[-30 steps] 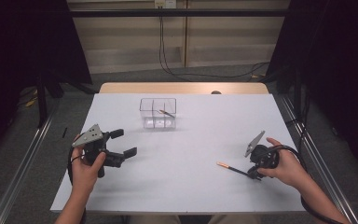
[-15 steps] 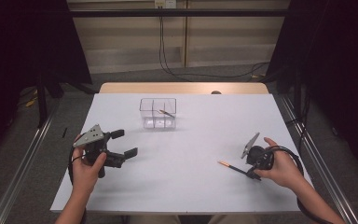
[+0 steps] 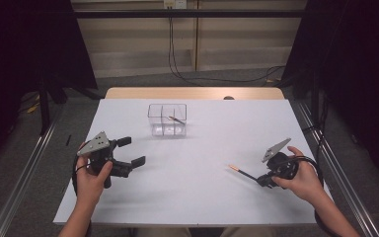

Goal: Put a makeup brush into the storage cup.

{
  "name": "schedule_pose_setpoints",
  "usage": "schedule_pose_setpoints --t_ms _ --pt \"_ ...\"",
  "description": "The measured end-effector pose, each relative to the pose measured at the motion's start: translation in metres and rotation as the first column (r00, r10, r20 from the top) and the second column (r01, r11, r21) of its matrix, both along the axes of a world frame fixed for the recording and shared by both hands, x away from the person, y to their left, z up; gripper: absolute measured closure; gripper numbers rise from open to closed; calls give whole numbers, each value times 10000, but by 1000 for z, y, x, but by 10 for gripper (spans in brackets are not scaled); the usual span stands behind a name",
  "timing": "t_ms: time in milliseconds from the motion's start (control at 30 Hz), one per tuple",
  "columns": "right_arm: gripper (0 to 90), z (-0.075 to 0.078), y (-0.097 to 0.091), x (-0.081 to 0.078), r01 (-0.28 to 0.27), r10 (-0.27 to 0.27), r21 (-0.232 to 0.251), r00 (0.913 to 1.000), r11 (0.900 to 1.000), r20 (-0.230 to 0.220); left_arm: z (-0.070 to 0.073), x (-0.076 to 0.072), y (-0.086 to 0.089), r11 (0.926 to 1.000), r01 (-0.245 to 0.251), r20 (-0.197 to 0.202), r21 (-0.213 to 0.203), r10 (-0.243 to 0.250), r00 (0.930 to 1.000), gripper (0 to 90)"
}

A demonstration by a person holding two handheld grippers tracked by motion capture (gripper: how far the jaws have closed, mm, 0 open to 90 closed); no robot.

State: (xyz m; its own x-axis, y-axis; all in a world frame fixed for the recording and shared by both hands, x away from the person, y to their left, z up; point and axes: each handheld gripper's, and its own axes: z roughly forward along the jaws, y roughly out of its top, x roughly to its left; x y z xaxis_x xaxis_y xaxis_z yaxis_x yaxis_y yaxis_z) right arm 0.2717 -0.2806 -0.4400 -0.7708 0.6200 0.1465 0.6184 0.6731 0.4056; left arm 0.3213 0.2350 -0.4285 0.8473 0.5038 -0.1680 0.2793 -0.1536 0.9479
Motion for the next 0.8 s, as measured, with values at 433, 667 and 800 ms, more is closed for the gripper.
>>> schedule_pose_setpoints --t_ms 433,667,800 --pt "856 10 -7 -7 879 -1461 3242 9763 9419 1596 0 0 -2 10000 75 -50 -52 -75 10000 23" --pt "855 8 -5 -9 979 -1885 3996 9627 9114 1940 -1 0 -5 10000 72 -49 -68 -72 10000 23" --pt "855 9 -3 -9 1010 -2151 4403 9521 8922 2174 -2 1 -6 9999 108 -94 -49 -108 9999 23"
